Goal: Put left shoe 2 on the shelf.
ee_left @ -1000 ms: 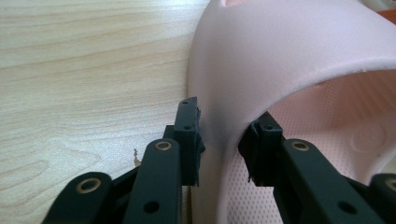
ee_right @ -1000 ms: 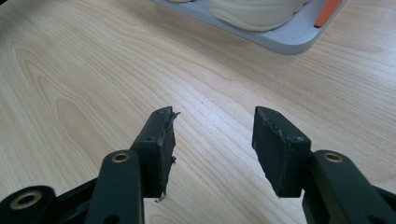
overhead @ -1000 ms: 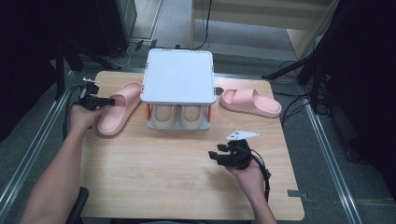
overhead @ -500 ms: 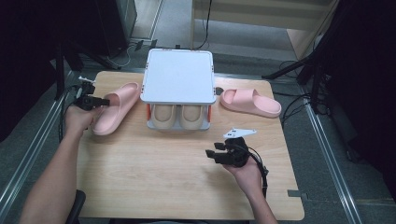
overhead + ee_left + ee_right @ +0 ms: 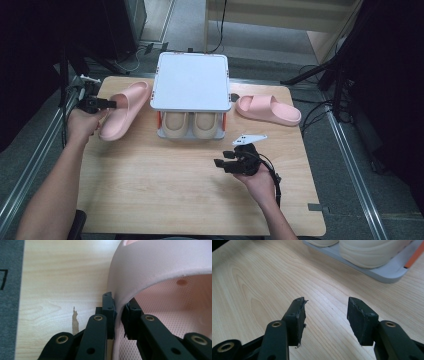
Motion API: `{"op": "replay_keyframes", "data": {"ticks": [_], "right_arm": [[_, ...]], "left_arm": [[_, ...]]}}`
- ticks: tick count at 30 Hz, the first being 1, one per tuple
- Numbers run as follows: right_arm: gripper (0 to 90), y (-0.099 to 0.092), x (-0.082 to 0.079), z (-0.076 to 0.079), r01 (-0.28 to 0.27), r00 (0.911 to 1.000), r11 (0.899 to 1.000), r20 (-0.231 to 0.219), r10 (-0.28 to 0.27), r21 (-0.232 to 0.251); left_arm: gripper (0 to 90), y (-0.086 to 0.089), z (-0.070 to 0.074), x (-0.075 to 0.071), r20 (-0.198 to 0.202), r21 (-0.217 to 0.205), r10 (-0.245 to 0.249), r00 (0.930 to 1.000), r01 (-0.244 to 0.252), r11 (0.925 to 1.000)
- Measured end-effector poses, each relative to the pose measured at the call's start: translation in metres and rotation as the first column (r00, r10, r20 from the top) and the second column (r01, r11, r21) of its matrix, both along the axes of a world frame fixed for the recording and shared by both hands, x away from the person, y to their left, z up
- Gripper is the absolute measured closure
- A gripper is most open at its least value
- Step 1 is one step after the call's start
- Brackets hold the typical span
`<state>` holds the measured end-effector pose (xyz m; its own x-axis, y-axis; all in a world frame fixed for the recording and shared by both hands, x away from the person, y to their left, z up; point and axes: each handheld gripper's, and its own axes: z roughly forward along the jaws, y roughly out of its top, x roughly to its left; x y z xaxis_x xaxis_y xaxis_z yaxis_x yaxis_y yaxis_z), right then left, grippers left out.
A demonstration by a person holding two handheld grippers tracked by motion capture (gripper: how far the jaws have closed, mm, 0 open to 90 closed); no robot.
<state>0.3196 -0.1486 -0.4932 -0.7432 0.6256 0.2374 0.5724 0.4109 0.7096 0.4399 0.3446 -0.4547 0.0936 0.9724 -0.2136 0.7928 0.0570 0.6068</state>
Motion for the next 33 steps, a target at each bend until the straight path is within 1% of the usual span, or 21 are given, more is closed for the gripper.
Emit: {"op": "replay_keyframes", "data": {"ticks": [1, 3, 7, 10, 12, 13, 14, 17, 18, 21, 24, 25, 28, 31, 32, 33], "right_arm": [[49.3, 0.001, 0.001, 0.0, -0.009, 0.9999, 1.0, 0.005, 0.009, 0.0], [49.3, 0.004, 0.001, 0.001, -0.022, 0.9997, 1.0, 0.008, 0.022, -0.003], [49.2, 0.009, 0.003, 0.002, -0.043, 0.999, 0.999, 0.009, 0.043, -0.013], [49.2, 0.013, 0.006, 0.002, -0.055, 0.9984, 0.998, 0.01, 0.056, -0.018], [49.2, 0.016, 0.007, 0.002, -0.062, 0.998, 0.998, 0.012, 0.062, -0.015], [49.1, 0.017, 0.008, 0.002, -0.067, 0.9977, 0.998, 0.009, 0.067, -0.017], [49.0, 0.018, 0.008, 0.002, -0.07, 0.9975, 0.997, 0.006, 0.07, -0.021], [49.0, 0.021, 0.009, 0.002, -0.083, 0.9965, 0.996, 0.01, 0.084, -0.026], [49.0, 0.022, 0.009, 0.002, -0.083, 0.9965, 0.996, 0.006, 0.083, -0.027], [49.0, 0.024, 0.01, 0.002, -0.09, 0.996, 0.996, 0.0, 0.09, -0.025], [49.0, 0.026, 0.01, 0.002, -0.097, 0.9953, 0.995, 0.001, 0.097, -0.023], [49.0, 0.026, 0.011, 0.003, -0.099, 0.995, 0.995, 0.005, 0.1, -0.026], [49.0, 0.022, 0.012, 0.005, -0.089, 0.996, 0.996, 0.008, 0.089, -0.008], [49.0, 0.018, 0.012, 0.006, -0.074, 0.9973, 0.997, 0.004, 0.074, -0.001], [49.0, 0.017, 0.012, 0.006, -0.071, 0.9974, 0.997, 0.006, 0.071, -0.002], [49.0, 0.016, 0.013, 0.006, -0.072, 0.9974, 0.997, 0.01, 0.072, 0.001]], "left_arm": [[81.6, -0.001, 0.008, 0.0, 0.007, 0.009, -0.002, 1.0, 0.002, 1.0], [81.6, -0.003, 0.02, 0.001, 0.017, 0.016, -0.003, 0.9999, 0.003, 0.9999], [81.5, -0.007, 0.044, 0.005, 0.034, 0.017, 0.009, 0.9994, -0.009, 0.9998], [81.4, -0.011, 0.058, 0.01, 0.039, 0.014, 0.012, 0.9992, -0.013, 0.9998], [81.4, -0.017, 0.07, 0.013, 0.04, 0.024, -0.001, 0.9992, 0.0, 0.9997], [81.3, -0.021, 0.078, 0.015, 0.043, 0.036, -0.01, 0.999, 0.008, 0.9993], [81.3, -0.023, 0.083, 0.016, 0.047, 0.041, -0.016, 0.9988, 0.014, 0.9991], [81.2, -0.032, 0.1, 0.021, 0.064, 0.028, -0.025, 0.9976, 0.023, 0.9994], [81.1, -0.036, 0.105, 0.023, 0.062, 0.036, -0.033, 0.9975, 0.031, 0.9989], [81.1, -0.05, 0.116, 0.028, 0.068, 0.059, -0.049, 0.9965, 0.045, 0.9973], [81.0, -0.065, 0.124, 0.035, 0.075, 0.05, -0.062, 0.9952, 0.059, 0.997], [81.0, -0.072, 0.128, 0.039, 0.078, 0.062, -0.07, 0.9945, 0.065, 0.9959], [80.9, -0.089, 0.133, 0.047, 0.08, 0.093, -0.097, 0.9921, 0.089, 0.9917], [80.9, -0.104, 0.135, 0.056, 0.079, 0.084, -0.11, 0.9908, 0.104, 0.991], [80.9, -0.109, 0.135, 0.059, 0.073, 0.083, -0.123, 0.9898, 0.117, 0.9897], [81.0, -0.113, 0.134, 0.061, 0.074, 0.077, -0.124, 0.9896, 0.118, 0.99]]}}
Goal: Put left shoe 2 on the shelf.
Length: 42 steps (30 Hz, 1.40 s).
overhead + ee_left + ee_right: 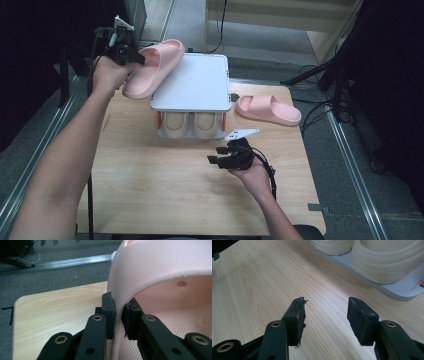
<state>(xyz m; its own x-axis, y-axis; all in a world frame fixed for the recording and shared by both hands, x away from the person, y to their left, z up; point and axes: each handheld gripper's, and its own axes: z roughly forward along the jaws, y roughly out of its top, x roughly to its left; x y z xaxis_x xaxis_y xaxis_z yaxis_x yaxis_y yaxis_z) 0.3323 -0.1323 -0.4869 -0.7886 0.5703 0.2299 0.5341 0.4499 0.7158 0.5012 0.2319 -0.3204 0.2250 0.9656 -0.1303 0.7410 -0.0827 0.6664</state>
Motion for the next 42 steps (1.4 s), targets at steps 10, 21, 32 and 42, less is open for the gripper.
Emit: {"op": "replay_keyframes", "data": {"ticks": [10, 21, 32, 42], "right_arm": [[49.0, -0.005, 0.0, 0.001, 0.009, 1.0, 1.0, 0.001, -0.009, -0.002], [49.0, -0.011, -0.002, 0.001, 0.025, 0.9997, 1.0, 0.002, -0.025, -0.007], [48.8, -0.011, -0.003, -0.001, 0.027, 0.9996, 0.999, 0.001, -0.027, -0.017], [48.7, -0.01, -0.003, -0.001, 0.029, 0.9996, 0.999, 0.002, -0.029, -0.017]], "left_arm": [[80.5, -0.033, -0.012, 0.013, -0.013, 0.005, -0.041, 0.9991, 0.041, 0.9992], [74.1, -0.046, -0.016, 0.009, -0.02, 0.039, -0.06, 0.998, 0.061, 0.9974], [65.2, -0.048, -0.012, -0.003, -0.064, 0.01, -0.107, 0.9922, 0.108, 0.9941], [59.3, -0.045, -0.01, -0.007, -0.045, -0.019, -0.137, 0.9896, 0.136, 0.9905]]}}
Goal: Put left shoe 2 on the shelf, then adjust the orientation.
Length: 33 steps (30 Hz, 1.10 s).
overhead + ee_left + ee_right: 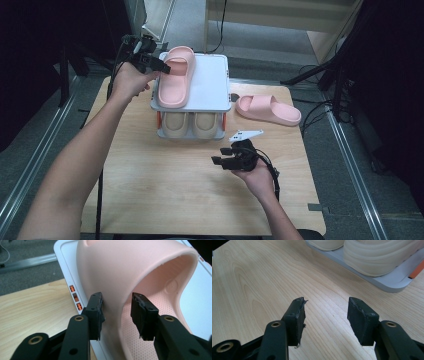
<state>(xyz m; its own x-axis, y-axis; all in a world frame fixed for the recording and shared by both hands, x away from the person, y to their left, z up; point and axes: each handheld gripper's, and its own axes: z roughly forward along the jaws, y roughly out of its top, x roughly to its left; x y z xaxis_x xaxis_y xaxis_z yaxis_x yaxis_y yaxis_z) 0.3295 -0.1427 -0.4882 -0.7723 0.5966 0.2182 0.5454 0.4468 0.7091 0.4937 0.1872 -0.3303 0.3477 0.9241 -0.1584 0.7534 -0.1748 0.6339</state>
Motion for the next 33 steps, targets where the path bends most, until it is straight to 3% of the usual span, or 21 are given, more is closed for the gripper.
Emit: {"op": "replay_keyframes", "data": {"ticks": [9, 15, 20, 28, 33], "right_arm": [[48.8, -0.008, 0.003, 0.003, 0.025, 0.9996, 1.0, 0.009, -0.025, 0.006], [48.8, -0.019, 0.01, 0.006, 0.059, 0.9981, 0.998, 0.015, -0.059, 0.024], [49.1, -0.032, 0.015, 0.009, 0.1, 0.9943, 0.994, 0.033, -0.102, 0.042], [49.6, -0.054, 0.025, 0.013, 0.156, 0.9866, 0.986, 0.038, -0.159, 0.061], [51.6, -0.067, 0.035, 0.014, 0.178, 0.9808, 0.982, 0.069, -0.182, 0.062]], "left_arm": [[53.0, 0.018, 0.008, -0.017, 0.036, -0.043, -0.023, 0.9991, 0.025, 0.9988], [48.6, 0.039, -0.001, -0.04, 0.048, -0.097, -0.031, 0.9984, 0.035, 0.9946], [45.4, 0.052, -0.008, -0.057, 0.049, -0.097, -0.043, 0.9979, 0.047, 0.9941], [43.6, 0.059, -0.02, -0.084, 0.067, -0.114, -0.072, 0.9951, 0.08, 0.9902], [42.2, 0.055, -0.029, -0.097, 0.065, -0.073, -0.093, 0.9935, 0.098, 0.9925]]}}
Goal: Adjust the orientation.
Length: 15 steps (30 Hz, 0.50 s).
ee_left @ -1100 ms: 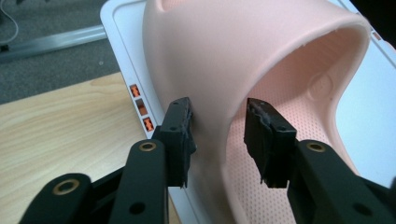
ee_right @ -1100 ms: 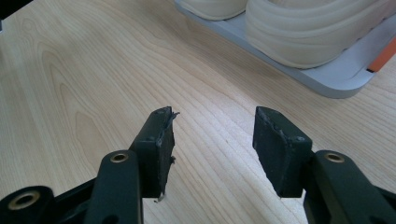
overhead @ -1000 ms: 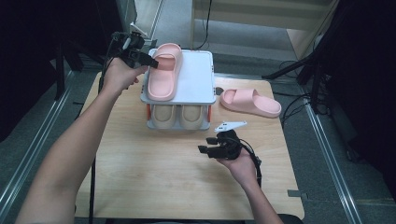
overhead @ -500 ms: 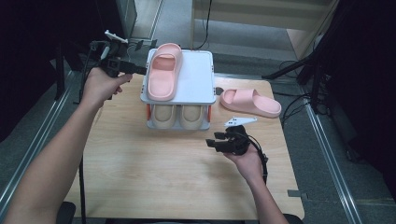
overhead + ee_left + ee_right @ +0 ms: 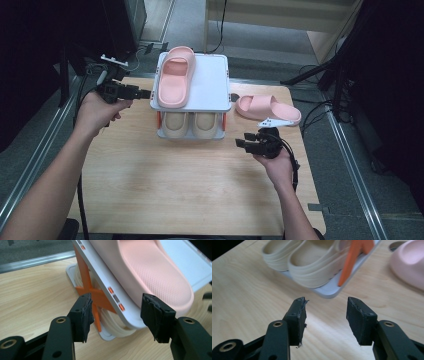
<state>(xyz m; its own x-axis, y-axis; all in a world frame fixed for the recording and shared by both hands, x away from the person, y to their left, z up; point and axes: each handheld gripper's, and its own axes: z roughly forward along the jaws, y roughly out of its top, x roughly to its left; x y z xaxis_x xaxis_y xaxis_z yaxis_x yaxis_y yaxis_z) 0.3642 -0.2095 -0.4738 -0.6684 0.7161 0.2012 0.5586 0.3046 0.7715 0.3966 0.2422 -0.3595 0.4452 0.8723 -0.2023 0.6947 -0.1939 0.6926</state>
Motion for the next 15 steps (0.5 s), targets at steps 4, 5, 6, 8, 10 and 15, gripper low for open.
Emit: {"op": "replay_keyframes", "data": {"ticks": [4, 5, 6, 8, 10, 15], "right_arm": [[54.3, -0.012, 0.015, -0.004, 0.044, 0.999, 0.999, 0.001, -0.045, 0.002], [55.1, -0.014, 0.018, -0.005, 0.048, 0.9988, 0.999, 0.0, -0.048, 0.001], [55.4, -0.015, 0.021, -0.006, 0.054, 0.9985, 0.999, -0.005, -0.054, -0.004], [56.3, -0.019, 0.026, -0.009, 0.064, 0.9979, 0.998, -0.008, -0.064, -0.015], [59.5, -0.023, 0.031, -0.011, 0.074, 0.9972, 0.997, -0.015, -0.074, -0.007], [69.6, -0.04, 0.048, -0.014, 0.131, 0.9905, 0.991, -0.041, -0.131, -0.001]], "left_arm": [[41.9, -0.002, -0.009, -0.009, -0.007, -0.011, -0.005, 1.0, 0.005, 0.9999], [41.9, -0.002, -0.012, -0.012, -0.009, -0.013, -0.011, 0.9999, 0.011, 0.9999], [41.9, -0.002, -0.014, -0.014, -0.009, -0.018, -0.012, 0.9999, 0.012, 0.9998], [41.7, -0.002, -0.019, -0.019, -0.011, -0.03, -0.018, 0.9998, 0.018, 0.9994], [41.3, -0.001, -0.023, -0.023, -0.016, -0.03, -0.02, 0.9997, 0.02, 0.9994], [40.6, 0.001, -0.035, -0.037, -0.022, -0.04, -0.03, 0.9993, 0.029, 0.9988]]}}
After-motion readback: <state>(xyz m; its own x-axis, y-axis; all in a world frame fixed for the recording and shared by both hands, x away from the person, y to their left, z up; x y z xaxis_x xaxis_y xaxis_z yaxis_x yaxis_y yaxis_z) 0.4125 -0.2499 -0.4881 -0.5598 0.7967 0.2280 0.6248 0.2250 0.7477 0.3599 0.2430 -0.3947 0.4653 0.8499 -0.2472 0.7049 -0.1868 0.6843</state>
